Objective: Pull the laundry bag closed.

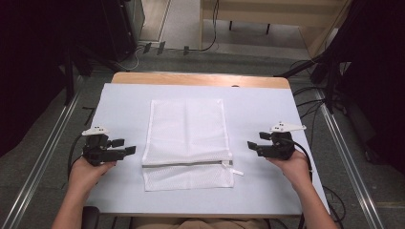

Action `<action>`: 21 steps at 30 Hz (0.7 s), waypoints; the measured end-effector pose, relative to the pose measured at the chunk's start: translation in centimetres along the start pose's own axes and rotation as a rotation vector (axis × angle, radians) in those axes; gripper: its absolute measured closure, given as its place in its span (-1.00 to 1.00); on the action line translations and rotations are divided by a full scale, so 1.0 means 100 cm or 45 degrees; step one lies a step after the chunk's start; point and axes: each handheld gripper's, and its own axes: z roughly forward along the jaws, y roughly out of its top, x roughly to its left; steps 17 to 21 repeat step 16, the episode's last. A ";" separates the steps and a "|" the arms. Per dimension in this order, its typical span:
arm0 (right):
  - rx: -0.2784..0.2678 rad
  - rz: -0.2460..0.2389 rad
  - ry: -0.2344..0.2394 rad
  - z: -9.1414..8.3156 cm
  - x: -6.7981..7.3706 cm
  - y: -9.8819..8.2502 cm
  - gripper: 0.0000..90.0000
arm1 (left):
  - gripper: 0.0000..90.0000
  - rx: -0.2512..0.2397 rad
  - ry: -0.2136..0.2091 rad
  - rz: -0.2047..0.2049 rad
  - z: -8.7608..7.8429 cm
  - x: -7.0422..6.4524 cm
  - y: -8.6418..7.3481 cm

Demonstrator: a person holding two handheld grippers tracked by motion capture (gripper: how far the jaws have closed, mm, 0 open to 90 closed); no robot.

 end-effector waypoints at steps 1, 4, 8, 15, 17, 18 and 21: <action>-0.001 0.001 0.000 0.000 0.000 0.000 -0.28 | -0.27 -0.003 0.005 0.000 0.000 0.000 0.000; 0.004 -0.001 -0.002 0.001 -0.001 -0.001 -0.28 | -0.28 -0.002 0.006 0.001 0.001 0.000 0.000; 0.015 0.004 -0.006 0.003 -0.001 -0.001 -0.28 | -0.28 -0.002 0.006 0.000 0.001 0.000 0.000; 0.016 0.003 -0.009 0.004 -0.001 -0.002 -0.30 | -0.31 0.007 0.004 -0.001 0.003 0.000 0.000; 0.017 0.005 -0.008 0.004 -0.001 -0.002 -0.30 | -0.31 0.006 0.005 -0.001 0.003 0.000 0.000; 0.017 0.005 -0.008 0.004 -0.001 -0.002 -0.30 | -0.31 0.006 0.005 -0.001 0.003 0.000 0.000; 0.017 0.005 -0.008 0.004 -0.001 -0.002 -0.30 | -0.31 0.006 0.005 -0.001 0.003 0.000 0.000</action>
